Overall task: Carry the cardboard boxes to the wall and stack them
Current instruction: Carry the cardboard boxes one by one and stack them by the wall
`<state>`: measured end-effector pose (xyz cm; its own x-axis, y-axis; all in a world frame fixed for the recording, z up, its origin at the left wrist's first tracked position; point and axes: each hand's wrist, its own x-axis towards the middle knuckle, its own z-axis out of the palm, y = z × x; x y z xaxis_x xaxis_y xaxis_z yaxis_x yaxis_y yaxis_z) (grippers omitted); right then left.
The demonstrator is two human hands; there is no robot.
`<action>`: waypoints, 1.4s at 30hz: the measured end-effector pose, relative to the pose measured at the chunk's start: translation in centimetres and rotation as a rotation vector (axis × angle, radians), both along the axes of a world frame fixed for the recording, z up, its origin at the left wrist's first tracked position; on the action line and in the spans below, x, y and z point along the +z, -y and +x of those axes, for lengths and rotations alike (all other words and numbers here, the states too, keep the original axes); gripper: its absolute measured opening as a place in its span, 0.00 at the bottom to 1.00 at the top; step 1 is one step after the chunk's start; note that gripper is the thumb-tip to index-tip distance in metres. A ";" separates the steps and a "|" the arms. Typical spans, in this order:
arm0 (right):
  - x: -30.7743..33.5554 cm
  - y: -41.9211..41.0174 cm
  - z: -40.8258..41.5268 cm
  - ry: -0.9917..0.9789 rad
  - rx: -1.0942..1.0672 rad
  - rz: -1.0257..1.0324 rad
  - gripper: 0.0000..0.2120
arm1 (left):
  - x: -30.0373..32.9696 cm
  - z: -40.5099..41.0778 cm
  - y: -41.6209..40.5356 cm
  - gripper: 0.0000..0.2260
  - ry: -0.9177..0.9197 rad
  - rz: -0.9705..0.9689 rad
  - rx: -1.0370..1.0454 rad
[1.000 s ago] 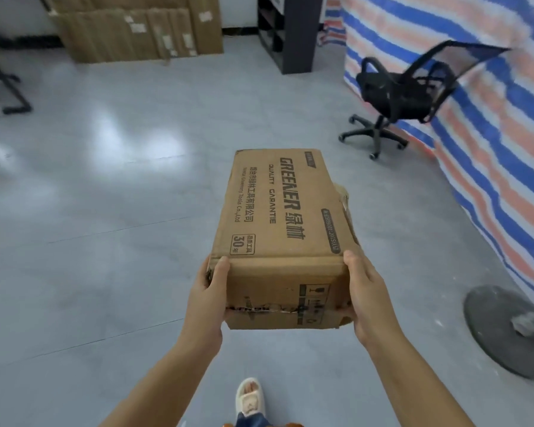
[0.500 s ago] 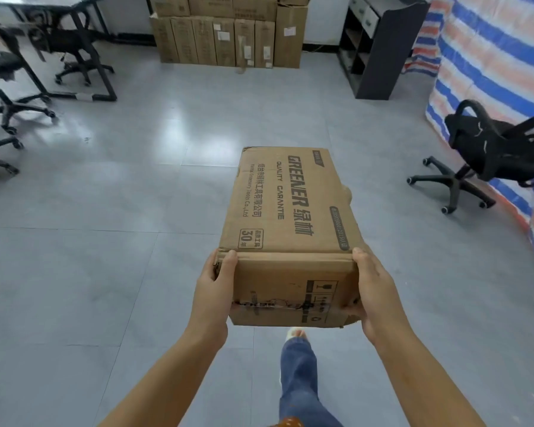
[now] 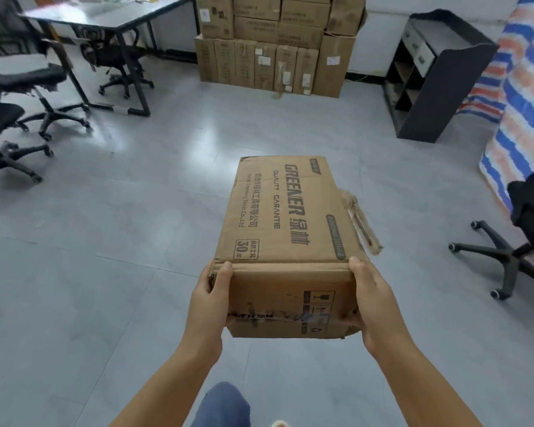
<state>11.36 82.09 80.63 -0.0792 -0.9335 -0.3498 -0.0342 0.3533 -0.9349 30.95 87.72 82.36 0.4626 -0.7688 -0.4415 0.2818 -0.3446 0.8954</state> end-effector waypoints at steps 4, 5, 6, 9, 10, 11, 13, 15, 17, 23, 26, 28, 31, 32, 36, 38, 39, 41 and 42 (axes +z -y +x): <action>-0.7 7.7 3.2 0.000 0.045 0.005 0.15 | -0.5 2.9 6.9 0.11 0.014 -0.007 0.046; -0.9 9.8 4.0 0.004 0.051 0.003 0.15 | -0.7 3.7 8.9 0.10 0.024 -0.016 0.046; -1.0 12.0 4.9 0.008 0.050 0.000 0.14 | -0.8 4.5 11.0 0.10 0.029 -0.022 0.043; -1.0 18.7 7.8 0.012 0.040 -0.031 0.14 | -0.9 7.5 18.1 0.09 0.028 -0.031 0.024; -0.9 21.0 8.7 0.011 0.025 -0.034 0.14 | -0.7 8.7 20.5 0.10 0.029 -0.029 0.012; -0.6 23.1 9.7 0.012 0.009 -0.033 0.14 | -0.4 9.8 22.9 0.10 0.030 -0.028 -0.001; 0.1 27.3 11.6 0.014 -0.001 -0.046 0.13 | 0.4 12.0 27.5 0.11 0.041 -0.042 -0.034; 0.7 31.3 13.2 0.030 -0.030 -0.048 0.13 | 1.0 13.8 31.9 0.13 0.058 -0.055 -0.066; 1.0 34.8 14.3 0.041 -0.070 -0.049 0.13 | 1.2 15.1 36.1 0.16 0.059 -0.057 -0.088; 1.7 45.0 15.3 0.040 -0.144 -0.048 0.13 | 2.0 16.2 46.9 0.10 0.044 -0.071 -0.159; 1.4 51.0 15.9 0.024 -0.145 -0.065 0.13 | 1.8 16.6 53.2 0.06 0.055 -0.087 -0.170; 1.3 55.6 16.3 0.036 -0.142 -0.073 0.13 | 1.7 16.9 57.9 0.06 0.064 -0.099 -0.155; 1.3 63.2 16.5 0.056 -0.129 -0.089 0.13 | 1.8 17.0 65.0 0.07 0.058 -0.120 -0.121; 1.4 66.0 16.5 0.067 -0.120 -0.100 0.13 | 1.7 17.0 67.5 0.07 0.049 -0.133 -0.103; 2.9 75.4 16.5 0.062 -0.070 -0.124 0.13 | 2.9 16.7 75.8 0.08 0.067 -0.145 -0.076; 3.2 80.2 16.4 0.052 -0.063 -0.127 0.13 | 3.1 16.7 80.2 0.10 0.061 -0.148 -0.045; 3.3 82.1 16.4 0.049 -0.055 -0.121 0.13 | 3.1 16.6 82.1 0.10 0.056 -0.143 -0.031; 3.1 85.5 16.3 0.062 -0.046 -0.113 0.13 | 3.0 16.5 85.5 0.11 0.060 -0.133 -0.027; 2.8 87.1 16.3 0.068 -0.049 -0.110 0.13 | 2.8 16.5 87.2 0.11 0.060 -0.125 -0.033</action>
